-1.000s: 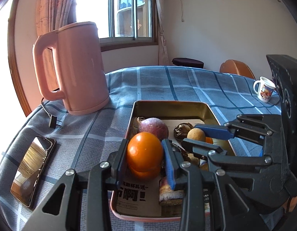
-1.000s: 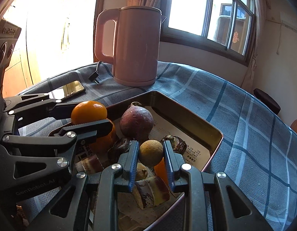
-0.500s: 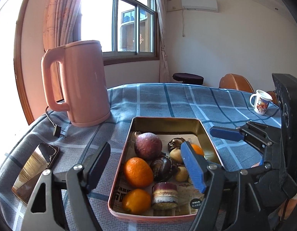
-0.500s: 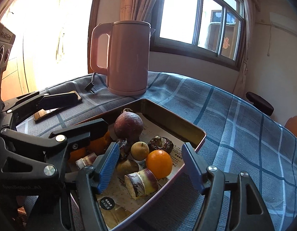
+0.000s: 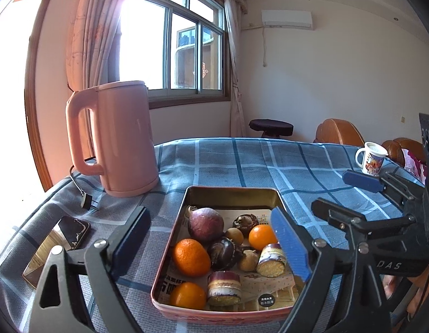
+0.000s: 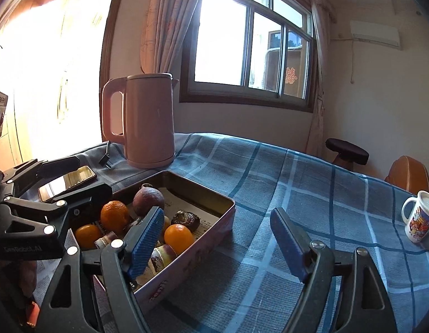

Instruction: Organize fruits

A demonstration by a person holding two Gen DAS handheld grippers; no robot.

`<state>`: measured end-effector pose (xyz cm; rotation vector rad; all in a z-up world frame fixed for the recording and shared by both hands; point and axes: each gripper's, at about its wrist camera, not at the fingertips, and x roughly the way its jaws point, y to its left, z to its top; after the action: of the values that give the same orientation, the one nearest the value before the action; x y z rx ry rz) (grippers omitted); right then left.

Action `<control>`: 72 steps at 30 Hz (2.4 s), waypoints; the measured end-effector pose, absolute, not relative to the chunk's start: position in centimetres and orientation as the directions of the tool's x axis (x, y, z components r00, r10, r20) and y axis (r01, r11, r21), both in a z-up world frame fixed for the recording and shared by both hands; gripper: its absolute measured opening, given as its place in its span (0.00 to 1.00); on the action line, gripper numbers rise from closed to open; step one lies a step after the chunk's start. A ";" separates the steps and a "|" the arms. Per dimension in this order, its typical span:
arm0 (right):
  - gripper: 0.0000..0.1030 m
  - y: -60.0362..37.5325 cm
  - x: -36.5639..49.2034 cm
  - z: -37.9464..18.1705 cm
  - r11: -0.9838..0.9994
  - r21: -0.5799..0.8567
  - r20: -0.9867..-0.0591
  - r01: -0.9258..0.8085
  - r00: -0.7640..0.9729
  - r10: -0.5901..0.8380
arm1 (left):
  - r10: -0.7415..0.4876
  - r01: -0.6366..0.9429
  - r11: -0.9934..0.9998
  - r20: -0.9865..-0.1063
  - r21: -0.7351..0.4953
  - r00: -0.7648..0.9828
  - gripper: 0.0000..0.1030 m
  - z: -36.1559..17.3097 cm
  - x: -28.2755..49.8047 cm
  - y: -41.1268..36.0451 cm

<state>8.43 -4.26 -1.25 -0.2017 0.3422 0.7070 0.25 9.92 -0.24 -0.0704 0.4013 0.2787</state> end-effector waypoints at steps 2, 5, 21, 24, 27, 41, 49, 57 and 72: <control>0.78 -4.8 8.2 -1.1 0.753 -0.064 -0.362 -0.655 0.718 0.595 | 0.256 -0.282 0.959 -0.391 -0.010 0.884 0.91 -0.2 0.2 9.7; 0.79 -5.4 8.0 -1.1 0.761 -0.060 -0.355 -0.646 0.727 0.588 | 0.255 -0.280 0.960 -0.386 -0.008 0.886 0.91 0.0 0.1 9.5; 0.84 -7.3 7.4 -0.7 0.797 -0.050 -0.302 -0.602 0.770 0.562 | 0.255 -0.275 0.961 -0.383 0.003 0.888 0.93 0.1 0.1 8.8; 0.84 -7.4 7.4 -0.7 0.798 -0.050 -0.300 -0.601 0.771 0.562 | 0.256 -0.275 0.961 -0.384 0.006 0.887 0.93 0.1 0.1 8.7; 0.84 -7.5 7.4 -0.7 0.800 -0.049 -0.299 -0.598 0.773 0.560 | 0.256 -0.274 0.962 -0.384 0.010 0.887 0.93 0.1 0.1 8.6; 0.85 -8.0 7.1 -0.8 0.809 -0.058 -0.290 -0.585 0.786 0.547 | 0.262 -0.272 0.962 -0.378 0.030 0.888 1.00 0.2 0.2 8.0; 0.85 -8.9 6.9 -0.5 0.820 -0.057 -0.277 -0.569 0.798 0.535 | 0.275 -0.276 0.960 -0.367 0.050 0.889 1.00 0.5 0.2 7.2; 0.85 -9.0 6.8 -0.9 0.819 -0.064 -0.286 -0.570 0.797 0.532 | 0.281 -0.277 0.959 -0.369 0.066 0.886 1.00 0.5 0.3 6.8; 0.85 -10.3 7.6 -1.5 0.836 -0.063 -0.310 -0.546 0.807 0.503 | 0.272 -0.265 0.962 -0.363 0.070 0.891 1.00 0.3 0.4 6.3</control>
<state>7.59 -10.26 -1.49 -0.1518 0.2882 0.5633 0.38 6.27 0.28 0.0184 0.3795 0.2784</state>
